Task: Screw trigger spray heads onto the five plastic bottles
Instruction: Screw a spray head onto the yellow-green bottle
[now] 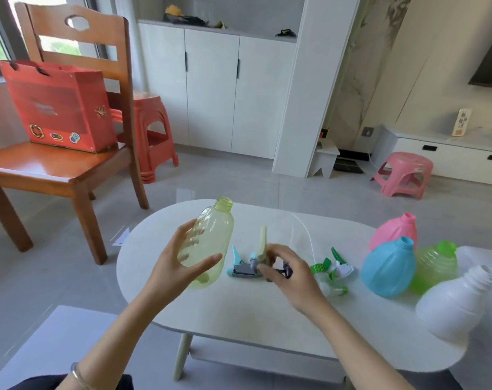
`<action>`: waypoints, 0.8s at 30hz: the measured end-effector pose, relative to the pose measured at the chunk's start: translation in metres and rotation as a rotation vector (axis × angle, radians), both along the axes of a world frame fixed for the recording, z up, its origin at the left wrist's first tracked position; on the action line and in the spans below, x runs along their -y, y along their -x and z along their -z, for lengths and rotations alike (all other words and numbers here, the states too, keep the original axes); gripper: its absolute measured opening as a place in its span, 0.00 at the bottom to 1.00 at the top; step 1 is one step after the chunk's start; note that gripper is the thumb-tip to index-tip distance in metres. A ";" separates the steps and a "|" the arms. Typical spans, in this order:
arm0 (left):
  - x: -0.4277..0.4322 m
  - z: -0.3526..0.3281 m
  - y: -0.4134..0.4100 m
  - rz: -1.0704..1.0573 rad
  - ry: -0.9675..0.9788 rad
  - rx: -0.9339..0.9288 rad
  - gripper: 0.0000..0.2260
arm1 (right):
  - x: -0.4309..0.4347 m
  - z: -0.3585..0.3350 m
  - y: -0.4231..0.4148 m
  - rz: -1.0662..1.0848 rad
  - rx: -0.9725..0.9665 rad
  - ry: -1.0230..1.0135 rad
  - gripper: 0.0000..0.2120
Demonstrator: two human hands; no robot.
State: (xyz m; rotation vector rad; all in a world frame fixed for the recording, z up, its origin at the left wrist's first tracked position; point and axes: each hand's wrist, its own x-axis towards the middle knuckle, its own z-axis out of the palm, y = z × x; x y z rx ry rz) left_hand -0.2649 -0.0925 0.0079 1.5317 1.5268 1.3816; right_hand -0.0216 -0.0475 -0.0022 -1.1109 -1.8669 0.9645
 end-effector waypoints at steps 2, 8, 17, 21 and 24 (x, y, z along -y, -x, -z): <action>-0.003 -0.001 0.003 -0.001 -0.012 -0.033 0.30 | -0.007 -0.025 -0.003 0.101 -0.215 0.023 0.14; -0.012 0.001 0.015 -0.006 -0.013 -0.108 0.30 | -0.033 -0.077 -0.022 0.198 -1.124 0.390 0.18; -0.026 0.003 0.016 -0.030 0.017 -0.184 0.31 | -0.043 -0.099 -0.037 0.216 -1.131 0.336 0.09; -0.029 0.004 0.015 -0.047 0.028 -0.178 0.30 | -0.046 -0.100 -0.039 0.216 -1.101 0.321 0.08; -0.030 0.006 0.014 -0.045 0.025 -0.180 0.30 | -0.047 -0.095 -0.039 0.209 -1.021 0.311 0.10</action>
